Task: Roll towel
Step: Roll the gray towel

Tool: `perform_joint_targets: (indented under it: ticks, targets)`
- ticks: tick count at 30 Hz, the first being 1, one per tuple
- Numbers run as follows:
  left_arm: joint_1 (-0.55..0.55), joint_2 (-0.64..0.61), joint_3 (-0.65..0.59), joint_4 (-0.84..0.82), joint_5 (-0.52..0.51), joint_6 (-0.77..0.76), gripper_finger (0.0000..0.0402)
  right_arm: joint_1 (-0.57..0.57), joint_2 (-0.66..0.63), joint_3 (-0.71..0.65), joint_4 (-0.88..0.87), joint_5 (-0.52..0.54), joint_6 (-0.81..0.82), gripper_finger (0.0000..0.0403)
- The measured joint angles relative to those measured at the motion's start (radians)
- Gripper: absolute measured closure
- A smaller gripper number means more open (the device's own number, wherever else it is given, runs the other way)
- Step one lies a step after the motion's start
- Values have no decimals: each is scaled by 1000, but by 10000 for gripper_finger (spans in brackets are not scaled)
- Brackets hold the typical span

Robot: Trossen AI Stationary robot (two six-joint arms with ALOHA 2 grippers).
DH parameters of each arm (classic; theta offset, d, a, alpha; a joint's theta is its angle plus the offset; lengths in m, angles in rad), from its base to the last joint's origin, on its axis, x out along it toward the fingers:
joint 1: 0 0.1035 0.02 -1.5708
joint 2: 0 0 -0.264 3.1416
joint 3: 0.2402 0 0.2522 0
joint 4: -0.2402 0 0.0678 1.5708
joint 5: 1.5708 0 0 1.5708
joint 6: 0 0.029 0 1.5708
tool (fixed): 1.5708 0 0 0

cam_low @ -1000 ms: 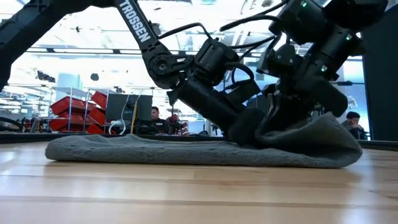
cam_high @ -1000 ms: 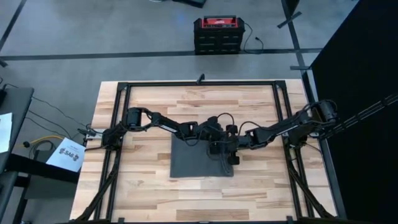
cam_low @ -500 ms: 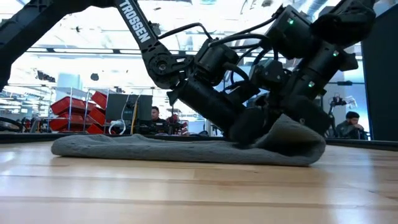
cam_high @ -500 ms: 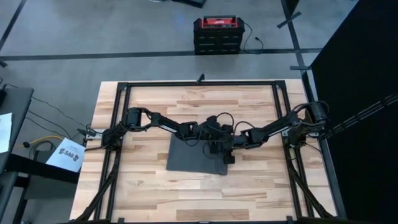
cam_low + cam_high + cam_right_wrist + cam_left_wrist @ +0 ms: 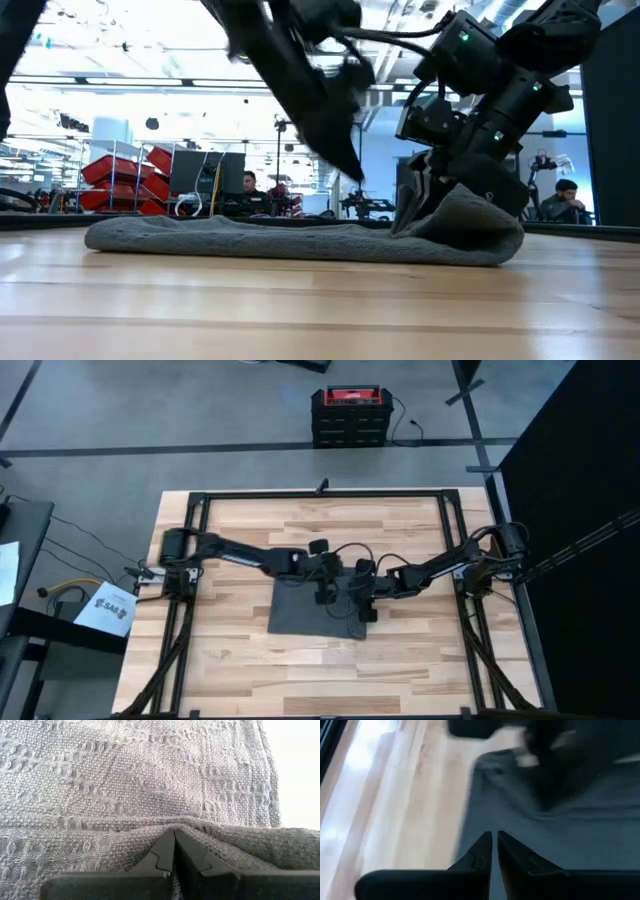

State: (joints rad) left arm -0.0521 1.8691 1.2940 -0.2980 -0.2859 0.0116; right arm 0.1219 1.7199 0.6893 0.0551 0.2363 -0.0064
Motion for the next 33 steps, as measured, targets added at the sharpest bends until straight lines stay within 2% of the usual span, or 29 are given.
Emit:
perform_joint_targets:
  ticks: [2, 4, 8, 12, 16, 21, 25, 33]
  targets:
    - [-66, -42, -20, 44, -9, -40, 386, 0, 0, 0, 0, 0, 6, 403]
    - [-136, -39, -29, 166, -16, -32, 386, 0, 0, 0, 1, 0, 6, 403]
    - [-233, 46, -31, 372, -31, 9, 386, 0, 1, -2, 7, 0, 6, 403]
    - [-242, 140, -33, 427, -38, -10, 386, 0, 2, -2, 14, 1, 0, 403]
    - [-222, 218, -7, 535, 31, -1, 386, 0, 2, -2, 13, 0, 0, 403]
    - [-185, 286, 94, 452, 98, -42, 386, -2, -1, -6, 5, 6, 1, 403]
    - [-181, 317, 153, 370, 78, -27, 386, -8, -3, -10, -14, 20, 1, 403]
    - [-178, 319, 145, 335, 66, 8, 386, -17, -3, -5, -25, 8, 1, 403]
